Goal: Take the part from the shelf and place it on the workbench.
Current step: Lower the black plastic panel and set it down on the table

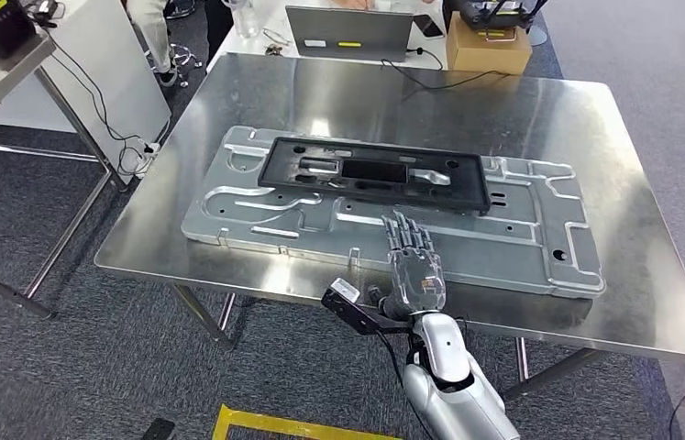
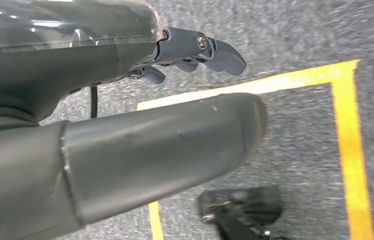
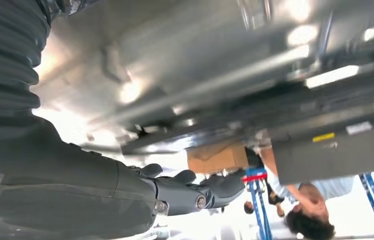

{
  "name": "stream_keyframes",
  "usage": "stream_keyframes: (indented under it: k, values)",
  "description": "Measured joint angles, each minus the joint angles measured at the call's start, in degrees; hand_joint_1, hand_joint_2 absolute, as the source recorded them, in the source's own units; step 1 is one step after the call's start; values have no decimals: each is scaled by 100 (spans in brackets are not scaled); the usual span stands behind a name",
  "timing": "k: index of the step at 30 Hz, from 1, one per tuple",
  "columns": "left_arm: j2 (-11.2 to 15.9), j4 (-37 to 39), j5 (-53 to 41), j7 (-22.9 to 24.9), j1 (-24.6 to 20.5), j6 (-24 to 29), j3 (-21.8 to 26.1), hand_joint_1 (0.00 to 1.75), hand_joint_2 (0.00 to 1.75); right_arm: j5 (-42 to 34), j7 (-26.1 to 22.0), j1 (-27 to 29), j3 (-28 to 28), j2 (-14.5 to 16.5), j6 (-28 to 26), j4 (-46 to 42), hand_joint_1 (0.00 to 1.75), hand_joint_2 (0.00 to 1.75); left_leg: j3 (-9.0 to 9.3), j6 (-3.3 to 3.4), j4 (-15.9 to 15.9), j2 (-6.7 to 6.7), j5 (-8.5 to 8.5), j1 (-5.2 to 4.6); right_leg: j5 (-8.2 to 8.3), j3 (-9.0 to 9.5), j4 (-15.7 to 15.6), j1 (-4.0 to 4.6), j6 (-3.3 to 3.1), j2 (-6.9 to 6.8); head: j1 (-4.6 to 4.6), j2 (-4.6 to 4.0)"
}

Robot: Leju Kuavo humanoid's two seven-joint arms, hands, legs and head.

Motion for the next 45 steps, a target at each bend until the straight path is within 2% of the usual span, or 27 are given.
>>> stream_keyframes:
  k: [1, 3, 5, 7, 9, 10, 13, 14, 16, 18, 20, 21, 22, 24, 25, 27, 29, 30, 31, 33, 34, 36, 37, 39, 41, 44, 45]
  values:
    - [4, 0, 0, -1, 2, 1, 0, 0, 0, -4, -4, 45, 0, 3, -8, -23, 0, 175, 112, -10, 41, 1, 116, 1, 53, -113, 44, -1, 12, -6, -1, 0]
    - [8, 0, 0, -2, -1, 1, 0, 0, 0, -8, -6, 101, 0, 7, -10, -71, 0, 175, 614, -13, -475, 0, 353, 4, 140, -326, 163, -13, 53, -9, -1, 0]
    - [12, 1, 1, -6, -12, 4, 0, 0, 0, -12, -8, 124, -1, 9, -13, -128, 0, 175, 1155, 28, -1235, -12, 256, -21, 207, -470, 281, -3, 111, -7, -1, 0]
    - [15, 2, 1, -8, -13, 12, 0, 0, 0, -14, -17, 135, -2, 10, -17, -168, 0, 175, 1322, 111, -1540, -27, 137, -56, 291, -510, 314, 15, 171, -7, 3, 0]
    - [15, 2, 0, -7, -6, 18, 0, 0, 0, -14, -22, 151, -2, 6, -19, -177, 0, 175, 1232, 220, -1544, -12, 235, -44, 315, -544, 321, 6, 233, 6, 7, 0]
    - [15, 2, 0, -6, -7, 19, 0, 0, 0, -14, -22, 162, -2, 3, -19, -178, 0, 175, 1172, 279, -1555, 5, 306, -32, 178, -595, 406, -3, 266, 20, 8, 0]
    - [15, 2, 0, -6, -8, 20, 0, 0, 0, -14, -21, 181, -2, -1, -20, -180, 0, 175, 915, 371, -1553, 38, 540, -18, -684, -838, 1267, -39, 352, 46, 8, 0]
    - [15, 2, 0, -7, -6, 21, 0, 0, 0, -14, -21, 188, -2, -1, -20, -180, 0, 175, 818, 371, -1546, 42, 613, -18, -861, -888, 1620, -48, 373, 46, 8, 0]
    - [16, 2, 0, -6, -2, 22, 1, 0, 0, -14, -21, 208, -2, -2, -20, -180, 0, 175, 630, 353, -1533, 49, 747, -19, -795, -765, 1913, -62, 386, 46, 8, 0]
    - [16, 2, 0, -5, -4, 23, 2, 0, 0, -14, -21, 212, -2, -1, -21, -185, 0, 175, 481, 323, -1522, 48, 868, -19, -520, -235, 1413, -68, 349, 49, 8, 0]
    - [11, 2, 0, -6, -5, 23, 2, 0, 0, -14, -21, 198, -3, 0, -24, -214, 0, 175, 404, 269, -1516, 42, 969, -25, -552, 443, 510, -37, 278, 54, 6, 0]
    - [9, 2, 0, -7, -6, 23, 2, 0, 0, -14, -21, 190, -4, 0, -27, -232, 0, 175, 393, 233, -1525, 41, 1021, -23, -618, 656, 192, -13, 248, 57, 6, 0]
    - [8, 2, 0, -7, -5, 24, 2, 0, 0, -14, -21, 186, -4, 0, -31, -247, 0, 175, 387, 192, -1545, 43, 1077, -18, -661, 740, 26, 10, 225, 57, 5, 0]
    - [8, 2, 7, -7, 3, 27, 2, 0, 0, -19, -26, 202, -4, 1, -64, -266, 0, 175, 367, 115, -1577, 41, 1142, -5, -560, 687, -37, 10, 168, 44, 5, 0]
    - [8, 2, 17, -7, 12, 30, 3, 0, 0, -29, -35, 229, -4, 4, -106, -291, 0, 175, 331, 89, -1524, 36, 1043, -2, -492, 636, -58, -2, 125, 34, 4, 0]
    - [9, 2, 50, -8, 33, 45, 5, 0, 0, -57, -62, 355, -4, 11, -252, -417, 0, 175, 188, 58, -1091, 26, 508, 9, -340, 486, -82, -19, 46, 11, 2, 0]
    - [17, 2, 86, -11, 54, 62, 13, 0, 0, -58, -72, 573, -4, 13, -399, -611, 0, 87, 26, 28, -355, 24, -22, 9, -203, 284, -54, 0, 9, 4, -1, 0]
    - [22, 2, 98, -13, 63, 68, 19, 0, 0, -41, -63, 698, -5, 10, -450, -707, 0, 44, 11, 16, -58, 23, -78, 9, -137, 170, -25, 7, 10, -2, -1, 0]
    - [25, 2, 105, -14, 72, 72, 24, 0, 0, -17, -51, 817, -7, 7, -489, -798, 0, 0, 66, 8, 93, 24, 2, 9, -78, 51, 14, 11, 16, -7, -1, 0]
    - [25, 2, 111, -16, 83, 77, 30, 0, 0, 38, -27, 1019, -14, -3, -552, -965, 0, 0, 457, 8, -179, 24, 336, 10, 18, -192, 127, 8, 45, -9, -2, 0]
    - [25, 2, 116, -19, 80, 79, 33, 0, 0, 60, -20, 1092, -19, -7, -583, -1040, 0, 0, 758, 15, -549, 22, 367, 6, 52, -297, 194, 11, 67, -8, -3, 0]
    - [27, 2, 153, -32, 64, 91, 50, 0, 0, 2, -2, 1241, -43, -11, -702, -1199, 0, 0, 1259, 72, -1284, 5, 177, -20, 115, -431, 307, 26, 125, -8, -1, 0]
    - [27, 2, 192, -41, 59, 103, 72, 0, 0, -144, -4, 1359, -80, -7, -826, -1285, 0, 0, 1369, 114, -1486, -3, 69, -40, 155, -457, 328, 34, 157, -12, 1, 0]
    - [23, 2, 296, -68, 86, 145, 143, 0, 0, -704, -169, 1728, -266, 25, -1196, -1405, 0, 0, 1358, 220, -1569, -3, 94, -47, 226, -466, 329, 28, 225, -23, 1, 0]
    - [14, 2, 380, -96, 135, 190, 237, 0, 0, -1375, -675, 2206, -655, 91, -1527, -1408, 0, 0, 1269, 325, -1596, 15, 218, -27, -20, -521, 478, 3, 295, 1, 7, 0]
    - [8, 2, 438, -122, 169, 247, 361, 0, 0, -1991, -1605, 2657, -1449, 203, -1689, -1119, 0, 0, 1027, 405, -1594, 47, 424, -23, -894, -712, 1340, -33, 383, 42, 13, 0]
    - [8, 2, 454, -126, 169, 262, 398, 0, 0, -2104, -1842, 2735, -1734, 251, -1697, -962, 0, 0, 934, 408, -1587, 54, 490, -26, -1007, -726, 1627, -42, 401, 44, 13, 0]
